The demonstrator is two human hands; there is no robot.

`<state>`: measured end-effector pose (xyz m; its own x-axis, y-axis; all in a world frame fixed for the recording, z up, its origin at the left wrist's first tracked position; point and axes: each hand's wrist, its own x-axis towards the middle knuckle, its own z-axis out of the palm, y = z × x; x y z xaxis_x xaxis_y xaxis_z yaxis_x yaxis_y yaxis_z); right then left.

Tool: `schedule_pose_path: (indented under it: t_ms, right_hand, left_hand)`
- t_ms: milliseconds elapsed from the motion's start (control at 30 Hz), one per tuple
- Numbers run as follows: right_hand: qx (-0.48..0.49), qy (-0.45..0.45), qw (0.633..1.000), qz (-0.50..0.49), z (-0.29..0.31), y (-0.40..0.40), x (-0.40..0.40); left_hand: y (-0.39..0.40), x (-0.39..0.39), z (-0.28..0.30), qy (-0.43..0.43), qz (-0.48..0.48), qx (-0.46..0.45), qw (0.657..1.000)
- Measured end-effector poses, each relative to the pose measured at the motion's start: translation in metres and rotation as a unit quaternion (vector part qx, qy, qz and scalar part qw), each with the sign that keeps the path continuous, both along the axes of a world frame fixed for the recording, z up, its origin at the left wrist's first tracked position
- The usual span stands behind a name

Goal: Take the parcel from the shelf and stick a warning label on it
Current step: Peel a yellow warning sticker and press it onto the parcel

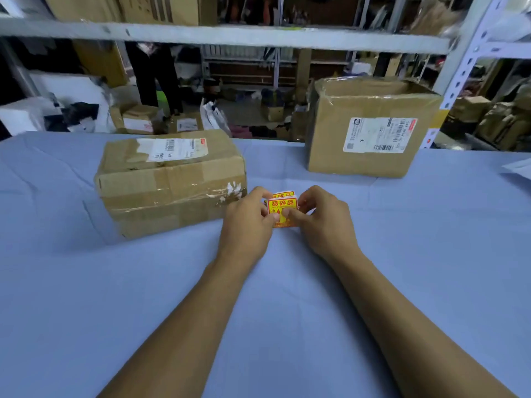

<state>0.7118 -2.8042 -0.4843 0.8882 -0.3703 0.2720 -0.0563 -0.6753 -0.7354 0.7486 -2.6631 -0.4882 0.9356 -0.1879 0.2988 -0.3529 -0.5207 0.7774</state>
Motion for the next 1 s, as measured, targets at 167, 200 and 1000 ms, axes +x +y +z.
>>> schedule_pose_path:
  t_ms: [167, 200, 1000]
  right_hand:
    - [0.052, 0.003, 0.999, 0.003, 0.002, -0.003, 0.000]
    - [0.054, 0.004, 0.999, 0.003, 0.002, -0.003, 0.001]
    - [0.218, -0.088, 0.969, 0.079, 0.017, -0.004, -0.013]
  left_hand:
    - [0.000, -0.005, 0.004, -0.008, -0.005, 0.011, 1.000]
    - [0.000, -0.006, 0.005, -0.010, -0.005, 0.014, 1.000]
    - [0.002, -0.013, 0.009, -0.040, -0.003, -0.107, 0.993]
